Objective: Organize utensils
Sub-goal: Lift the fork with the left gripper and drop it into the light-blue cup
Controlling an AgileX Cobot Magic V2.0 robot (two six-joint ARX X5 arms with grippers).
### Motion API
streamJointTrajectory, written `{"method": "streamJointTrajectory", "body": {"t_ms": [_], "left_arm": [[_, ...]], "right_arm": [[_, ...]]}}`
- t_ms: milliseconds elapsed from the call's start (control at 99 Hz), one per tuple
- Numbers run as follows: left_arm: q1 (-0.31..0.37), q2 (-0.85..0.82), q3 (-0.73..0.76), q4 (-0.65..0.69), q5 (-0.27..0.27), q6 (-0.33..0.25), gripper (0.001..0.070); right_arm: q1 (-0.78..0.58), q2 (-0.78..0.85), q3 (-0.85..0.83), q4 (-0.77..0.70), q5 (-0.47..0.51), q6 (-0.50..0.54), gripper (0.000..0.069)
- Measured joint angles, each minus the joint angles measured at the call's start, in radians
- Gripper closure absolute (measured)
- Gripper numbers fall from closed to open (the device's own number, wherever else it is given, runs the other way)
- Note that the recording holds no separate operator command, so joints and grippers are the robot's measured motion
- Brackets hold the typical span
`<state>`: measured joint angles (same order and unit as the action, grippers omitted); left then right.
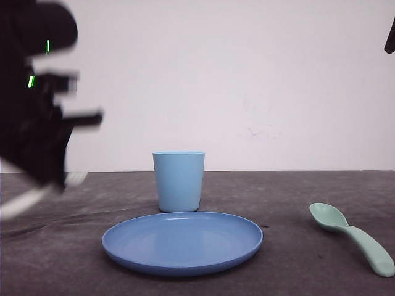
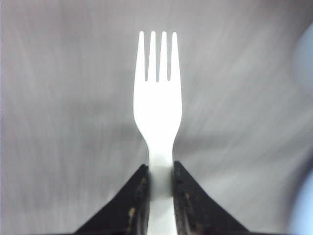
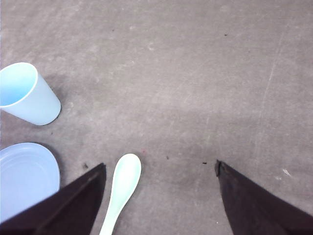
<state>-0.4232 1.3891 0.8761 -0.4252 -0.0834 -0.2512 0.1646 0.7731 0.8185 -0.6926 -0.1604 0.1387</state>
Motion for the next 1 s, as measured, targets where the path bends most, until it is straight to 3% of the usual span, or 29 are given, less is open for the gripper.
{"method": "streamJointTrajectory", "body": {"t_ms": [192, 363, 666, 1000], "left_arm": [[-0.006, -0.165, 0.006, 0.243, 0.001, -0.012, 0.0666], [-0.056, -0.171, 0.006, 0.454, 0.002, -0.016, 0.0666], [-0.158, 0.009, 0.006, 0.792, 0.003, 0.021, 0.0666], [-0.196, 0.208, 0.006, 0.909, 0.003, 0.043, 0.0666]], "right_arm": [[0.0, 0.0, 0.0, 0.003, 0.008, 0.0, 0.0241], [0.0, 0.0, 0.0, 0.024, 0.033, 0.0, 0.0241], [0.0, 0.0, 0.0, 0.066, 0.033, 0.0, 0.0241], [0.0, 0.0, 0.0, 0.063, 0.033, 0.0, 0.0241]]}}
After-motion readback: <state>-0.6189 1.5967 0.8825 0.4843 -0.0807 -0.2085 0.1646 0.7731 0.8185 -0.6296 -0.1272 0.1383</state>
